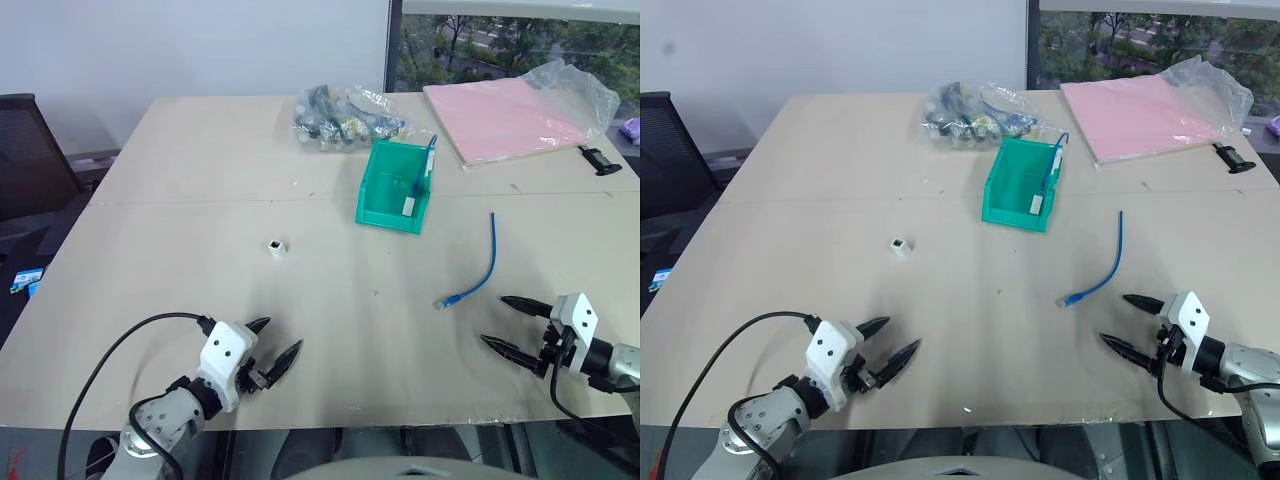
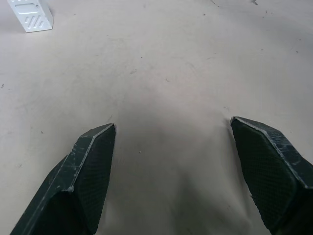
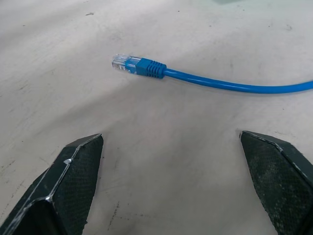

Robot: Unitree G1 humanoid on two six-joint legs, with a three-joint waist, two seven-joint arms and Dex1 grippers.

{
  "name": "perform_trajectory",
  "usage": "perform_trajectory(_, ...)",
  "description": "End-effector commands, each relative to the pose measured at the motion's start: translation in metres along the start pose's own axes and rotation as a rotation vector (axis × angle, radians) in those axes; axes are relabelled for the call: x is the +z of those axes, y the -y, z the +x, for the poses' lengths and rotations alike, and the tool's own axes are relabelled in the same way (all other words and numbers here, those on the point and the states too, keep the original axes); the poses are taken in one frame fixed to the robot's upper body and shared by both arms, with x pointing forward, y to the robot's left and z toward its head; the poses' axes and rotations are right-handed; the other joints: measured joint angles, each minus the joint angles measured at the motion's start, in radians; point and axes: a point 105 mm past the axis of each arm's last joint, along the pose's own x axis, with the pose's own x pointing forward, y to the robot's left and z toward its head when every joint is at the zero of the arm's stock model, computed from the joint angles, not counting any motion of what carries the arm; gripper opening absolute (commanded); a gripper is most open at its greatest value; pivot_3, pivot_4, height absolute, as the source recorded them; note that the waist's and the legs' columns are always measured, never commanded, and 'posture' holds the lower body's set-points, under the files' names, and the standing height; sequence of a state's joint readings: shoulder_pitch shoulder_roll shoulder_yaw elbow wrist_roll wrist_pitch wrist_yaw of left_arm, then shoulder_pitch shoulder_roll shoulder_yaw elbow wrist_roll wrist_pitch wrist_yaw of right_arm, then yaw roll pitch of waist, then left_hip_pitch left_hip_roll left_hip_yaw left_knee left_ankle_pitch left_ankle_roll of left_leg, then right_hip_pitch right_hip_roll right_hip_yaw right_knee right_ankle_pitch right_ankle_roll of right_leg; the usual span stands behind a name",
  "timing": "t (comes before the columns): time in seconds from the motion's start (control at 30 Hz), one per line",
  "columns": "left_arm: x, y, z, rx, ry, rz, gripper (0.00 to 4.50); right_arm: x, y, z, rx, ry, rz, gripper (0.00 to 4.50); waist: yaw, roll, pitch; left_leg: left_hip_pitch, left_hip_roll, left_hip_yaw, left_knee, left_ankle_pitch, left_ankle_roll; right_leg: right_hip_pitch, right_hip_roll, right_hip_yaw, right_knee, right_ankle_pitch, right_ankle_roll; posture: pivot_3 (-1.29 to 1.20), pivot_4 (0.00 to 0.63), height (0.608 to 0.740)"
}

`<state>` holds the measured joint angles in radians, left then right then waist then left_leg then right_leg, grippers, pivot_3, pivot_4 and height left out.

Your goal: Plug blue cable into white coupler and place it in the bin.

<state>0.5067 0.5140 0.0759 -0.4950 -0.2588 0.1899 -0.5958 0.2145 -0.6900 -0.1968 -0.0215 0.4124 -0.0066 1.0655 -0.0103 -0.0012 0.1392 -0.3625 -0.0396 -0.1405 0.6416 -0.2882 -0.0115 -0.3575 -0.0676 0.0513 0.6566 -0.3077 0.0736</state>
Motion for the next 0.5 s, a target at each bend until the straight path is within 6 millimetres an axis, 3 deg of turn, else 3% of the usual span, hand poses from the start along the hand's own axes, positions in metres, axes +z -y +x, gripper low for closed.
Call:
perform_trajectory(0.03, -0.001, 0.007, -0.001, -0.040, -0.011, -0.009, 3.85, 0.010, 0.003, -0.004, -0.012, 0.024, -0.046, 4.40, 0.000, 0.000, 0.000, 0.000, 0.000, 0.000, 0.000, 0.000, 0.000, 0.000, 0.000, 0.000, 0.000, 0.000, 0.000, 0.00, 0.150, 0.739)
perform_trajectory(0.13, 0.003, 0.007, -0.001, -0.056, -0.004, 0.019, 3.85, 0.016, 0.004, -0.002, 0.000, 0.037, -0.070, 4.40, 0.000, 0.000, 0.000, 0.000, 0.000, 0.000, 0.000, 0.000, 0.000, 0.000, 0.000, 0.000, 0.000, 0.000, 0.000, 0.00, 0.150, 0.739)
perform_trajectory(0.27, 0.034, 0.007, 0.003, -0.142, 0.076, 0.061, 3.85, 0.036, 0.004, 0.012, 0.067, 0.074, -0.138, 4.40, -0.001, -0.001, 0.004, 0.000, 0.000, 0.000, 0.000, 0.000, 0.000, 0.000, 0.000, 0.000, 0.001, 0.000, 0.000, 0.00, 0.150, 0.739)
perform_trajectory(0.5, 0.077, 0.024, 0.011, -0.485, 0.117, 0.194, 3.85, 0.054, -0.002, 0.053, 0.297, 0.035, -0.305, 4.40, -0.004, -0.004, 0.009, 0.000, 0.000, -0.002, 0.000, 0.000, -0.001, -0.001, 0.001, -0.002, 0.001, 0.000, 0.000, 0.00, 0.150, 0.739)
